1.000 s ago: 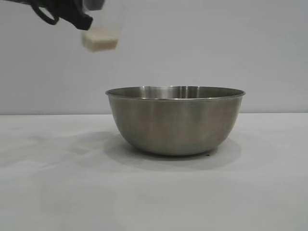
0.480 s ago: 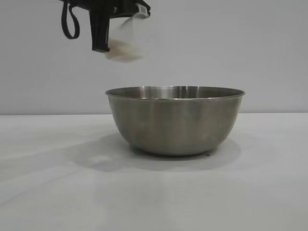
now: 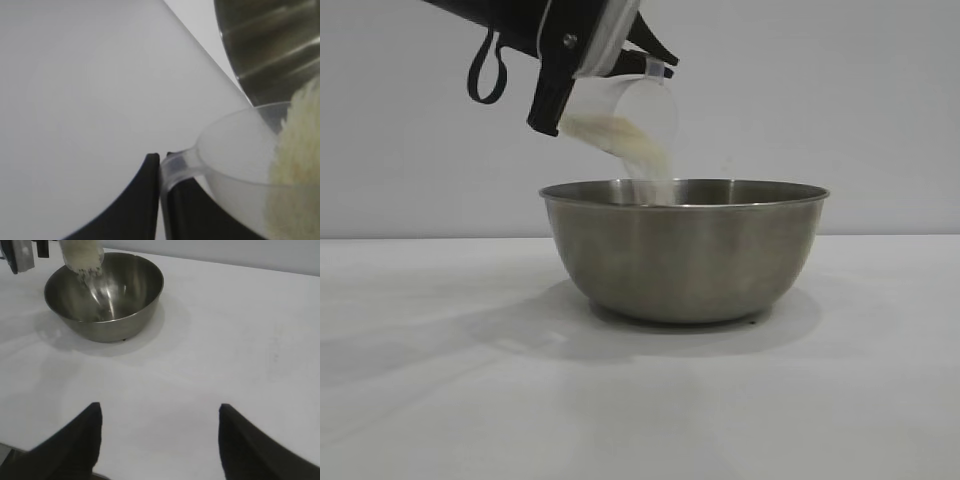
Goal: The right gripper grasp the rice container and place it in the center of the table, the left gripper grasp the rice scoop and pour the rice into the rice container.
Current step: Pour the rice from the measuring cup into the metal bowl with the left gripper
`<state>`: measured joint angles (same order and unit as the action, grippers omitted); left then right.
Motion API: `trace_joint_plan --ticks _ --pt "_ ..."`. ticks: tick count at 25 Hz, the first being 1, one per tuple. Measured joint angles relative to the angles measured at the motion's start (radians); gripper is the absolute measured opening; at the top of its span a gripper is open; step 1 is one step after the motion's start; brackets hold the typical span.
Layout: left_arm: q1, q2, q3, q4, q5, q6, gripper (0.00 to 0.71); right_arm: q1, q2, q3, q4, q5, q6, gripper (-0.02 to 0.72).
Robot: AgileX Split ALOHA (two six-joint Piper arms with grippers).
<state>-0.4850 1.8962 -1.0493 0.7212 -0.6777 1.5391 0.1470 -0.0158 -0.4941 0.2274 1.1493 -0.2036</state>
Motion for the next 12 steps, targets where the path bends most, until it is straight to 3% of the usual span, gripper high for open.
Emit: trace_joint_plan --ticks 12 --pt "-0.011 0.006 0.0 0.099 -0.002 0.122 0.0 0.0 0.0 0.004 0.001 0.0 0.001 0.422"
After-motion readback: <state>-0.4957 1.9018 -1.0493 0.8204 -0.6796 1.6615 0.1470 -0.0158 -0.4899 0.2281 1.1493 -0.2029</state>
